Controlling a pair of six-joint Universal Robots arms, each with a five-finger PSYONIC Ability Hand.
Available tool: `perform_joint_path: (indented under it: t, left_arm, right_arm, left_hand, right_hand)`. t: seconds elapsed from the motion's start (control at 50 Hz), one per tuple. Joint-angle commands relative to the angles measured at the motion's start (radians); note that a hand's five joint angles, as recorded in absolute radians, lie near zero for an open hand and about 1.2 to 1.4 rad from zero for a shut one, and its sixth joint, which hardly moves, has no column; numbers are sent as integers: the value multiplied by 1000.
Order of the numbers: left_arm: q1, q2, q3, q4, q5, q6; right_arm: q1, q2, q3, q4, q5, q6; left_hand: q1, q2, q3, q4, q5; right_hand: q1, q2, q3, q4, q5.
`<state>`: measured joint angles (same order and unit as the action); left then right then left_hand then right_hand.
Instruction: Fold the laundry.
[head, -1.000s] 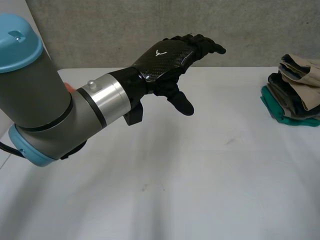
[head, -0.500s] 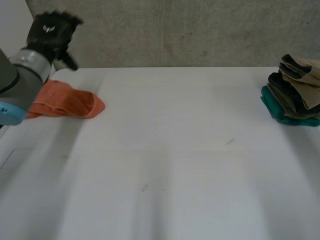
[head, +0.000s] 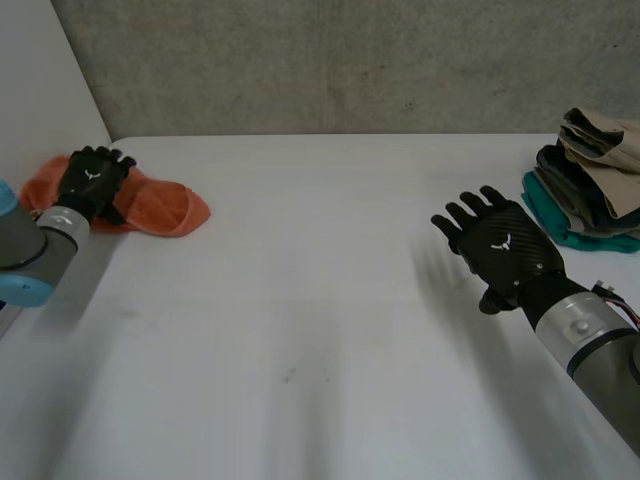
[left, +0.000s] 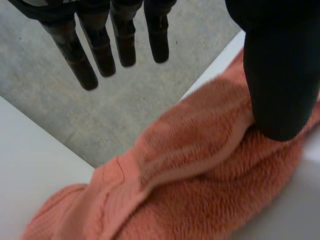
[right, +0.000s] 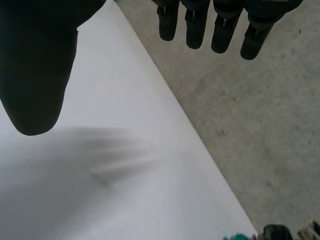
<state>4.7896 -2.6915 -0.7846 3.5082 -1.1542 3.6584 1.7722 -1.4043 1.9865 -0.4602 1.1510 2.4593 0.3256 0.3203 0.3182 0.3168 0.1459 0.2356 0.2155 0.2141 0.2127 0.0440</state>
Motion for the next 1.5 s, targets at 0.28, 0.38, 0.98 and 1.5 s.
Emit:
perform_joint_path:
  t: [0.28,0.38,0.98,1.5]
  left_arm:
    - [-56,31,-33,5,-15,52]
    - [-103,266,-269,106,-84,54]
    - [-646,832,-777,-117,-254,-228]
    - [-602,1022,-828,-138,-375,-161]
  right_arm:
    - [-10,-28,46,-1,49,9]
    - [-14,-53,51,-3,52,10]
    - [-76,66,-242,402,-209,650]
    - [171,270,-506,232,104,592]
  left_hand:
    - [1071,1076,1078,1079,1076]
    - [1071,1076,1078,1079,1076]
    - [1071,1076,1078,1079,1076]
    - [1071,1076,1078,1079,1076]
  right_hand:
    - [-61,-41,-40,-38,-44]
    - [-61,-41,-40,-38,-44]
    - [-61,-41,-40,-38,-44]
    - [1161,1181,1182,1184,1178]
